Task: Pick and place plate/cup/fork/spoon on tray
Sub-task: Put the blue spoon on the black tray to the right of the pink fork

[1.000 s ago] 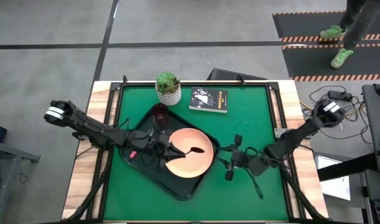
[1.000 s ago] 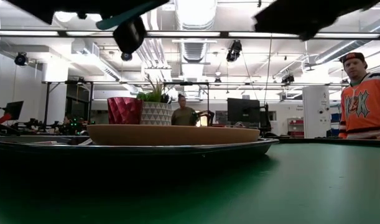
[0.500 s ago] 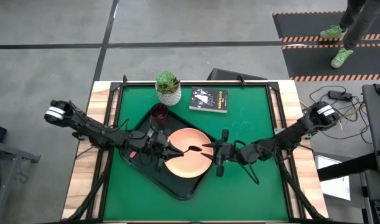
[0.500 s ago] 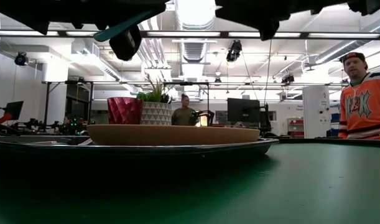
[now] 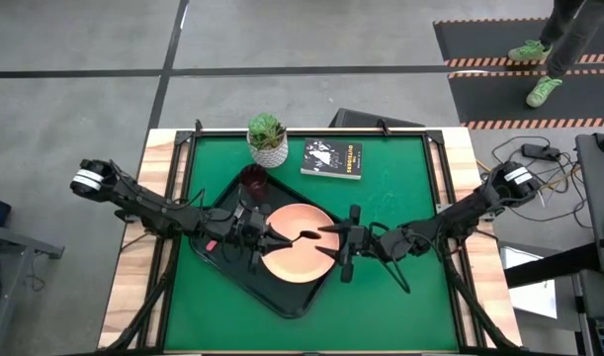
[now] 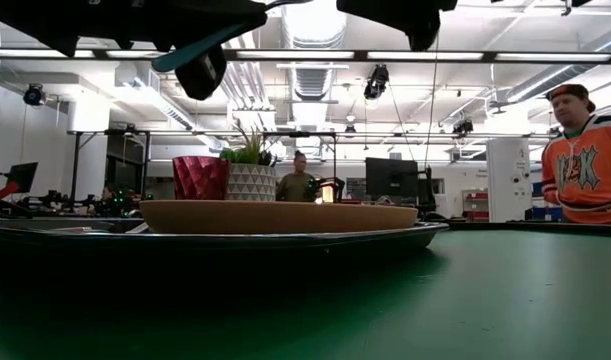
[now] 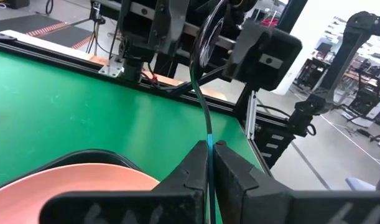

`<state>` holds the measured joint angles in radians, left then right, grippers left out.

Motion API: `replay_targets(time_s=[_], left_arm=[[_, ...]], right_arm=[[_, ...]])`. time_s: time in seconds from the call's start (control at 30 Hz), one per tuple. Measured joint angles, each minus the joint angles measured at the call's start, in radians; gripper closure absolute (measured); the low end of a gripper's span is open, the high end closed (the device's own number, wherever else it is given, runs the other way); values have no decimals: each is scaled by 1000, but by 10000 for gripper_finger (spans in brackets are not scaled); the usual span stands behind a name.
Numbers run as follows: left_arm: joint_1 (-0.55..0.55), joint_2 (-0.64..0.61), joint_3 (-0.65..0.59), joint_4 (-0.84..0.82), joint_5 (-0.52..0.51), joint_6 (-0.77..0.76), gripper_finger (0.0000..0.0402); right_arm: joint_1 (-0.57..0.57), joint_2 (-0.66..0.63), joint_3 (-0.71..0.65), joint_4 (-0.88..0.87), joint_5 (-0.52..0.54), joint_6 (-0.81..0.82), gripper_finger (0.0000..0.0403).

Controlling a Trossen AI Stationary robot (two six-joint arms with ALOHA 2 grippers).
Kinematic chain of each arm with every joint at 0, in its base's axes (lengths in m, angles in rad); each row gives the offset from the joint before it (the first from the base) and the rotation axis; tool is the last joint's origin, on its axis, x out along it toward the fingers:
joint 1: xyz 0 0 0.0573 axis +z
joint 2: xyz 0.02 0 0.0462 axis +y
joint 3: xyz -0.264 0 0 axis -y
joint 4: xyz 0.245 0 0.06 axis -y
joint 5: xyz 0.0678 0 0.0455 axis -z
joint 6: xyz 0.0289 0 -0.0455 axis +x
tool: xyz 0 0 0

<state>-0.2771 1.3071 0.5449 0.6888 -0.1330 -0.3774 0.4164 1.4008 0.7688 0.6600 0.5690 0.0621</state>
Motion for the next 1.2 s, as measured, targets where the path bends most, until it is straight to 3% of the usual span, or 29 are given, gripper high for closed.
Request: replay_targets(time_s=[0.23, 0.37, 0.57, 0.77, 0.97, 1.2], left_arm=[[0, 1, -2, -1, -27, 1, 402], [0, 1, -3, 4, -86, 22, 401], [2, 1, -3, 14, -90, 47, 402], [2, 1, -3, 14, -90, 48, 402], [2, 2, -3, 10, -87, 53, 401], [2, 2, -3, 8, -87, 69, 402]], right_arm=[[-19, 3, 26, 3, -1, -10, 148], [-42, 24, 50, 4, -15, -10, 150], [-82, 71, 101, 8, -19, -51, 167], [-92, 99, 164, -26, -21, -81, 233], [-92, 100, 181, -78, -24, -79, 377], [-92, 100, 178, -76, -26, -60, 390]])
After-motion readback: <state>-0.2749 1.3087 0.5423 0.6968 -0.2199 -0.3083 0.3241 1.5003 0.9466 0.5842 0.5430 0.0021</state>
